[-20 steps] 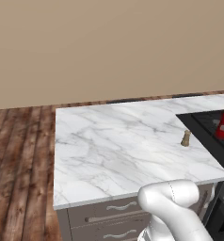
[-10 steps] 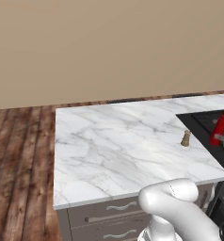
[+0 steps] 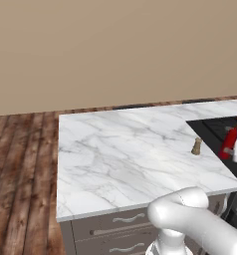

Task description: Take 2 condiments from the cabinet and move them on the counter near the stove.Make sure the condiments are lined up with each other, next to each other.

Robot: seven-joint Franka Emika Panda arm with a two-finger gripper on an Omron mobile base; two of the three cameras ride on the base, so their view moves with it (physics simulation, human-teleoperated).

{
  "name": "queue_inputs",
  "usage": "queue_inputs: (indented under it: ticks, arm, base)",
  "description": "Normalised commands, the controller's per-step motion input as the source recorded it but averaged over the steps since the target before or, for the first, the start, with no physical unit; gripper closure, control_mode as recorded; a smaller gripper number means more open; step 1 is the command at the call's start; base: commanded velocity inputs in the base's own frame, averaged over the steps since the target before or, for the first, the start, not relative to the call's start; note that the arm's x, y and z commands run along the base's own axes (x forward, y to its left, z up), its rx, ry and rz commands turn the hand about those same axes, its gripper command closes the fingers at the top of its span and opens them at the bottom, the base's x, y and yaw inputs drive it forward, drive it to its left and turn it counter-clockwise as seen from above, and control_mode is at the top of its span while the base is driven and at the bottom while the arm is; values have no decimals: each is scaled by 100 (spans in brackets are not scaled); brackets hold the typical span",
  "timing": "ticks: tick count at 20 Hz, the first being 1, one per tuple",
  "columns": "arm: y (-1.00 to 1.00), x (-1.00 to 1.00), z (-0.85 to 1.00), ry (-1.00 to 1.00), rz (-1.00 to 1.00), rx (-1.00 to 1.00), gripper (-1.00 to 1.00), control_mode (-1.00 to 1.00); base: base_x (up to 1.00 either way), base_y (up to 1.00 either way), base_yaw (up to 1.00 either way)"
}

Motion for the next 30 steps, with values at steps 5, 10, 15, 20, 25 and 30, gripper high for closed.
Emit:
queue_inputs:
  ticks: [5,10,15,20,25,30]
  arm:
    - [-1,25,-28,0,0,0,100,-100]
    - [1,30,-12,0,-1,0,100,-100]
    - [0,30,-19,0,-3,-2,100,-100]
    - [0,33,-29,0,-4,-5,100,-100]
    - [0,28,-21,0,-4,-1,100,-100]
    - [0,16,-13,0,-2,0,100,-100]
  base:
    - [0,0,0]
    - [0,0,0]
    - [0,0,0]
    - [0,0,0]
    - [0,0,0]
    - [0,0,0]
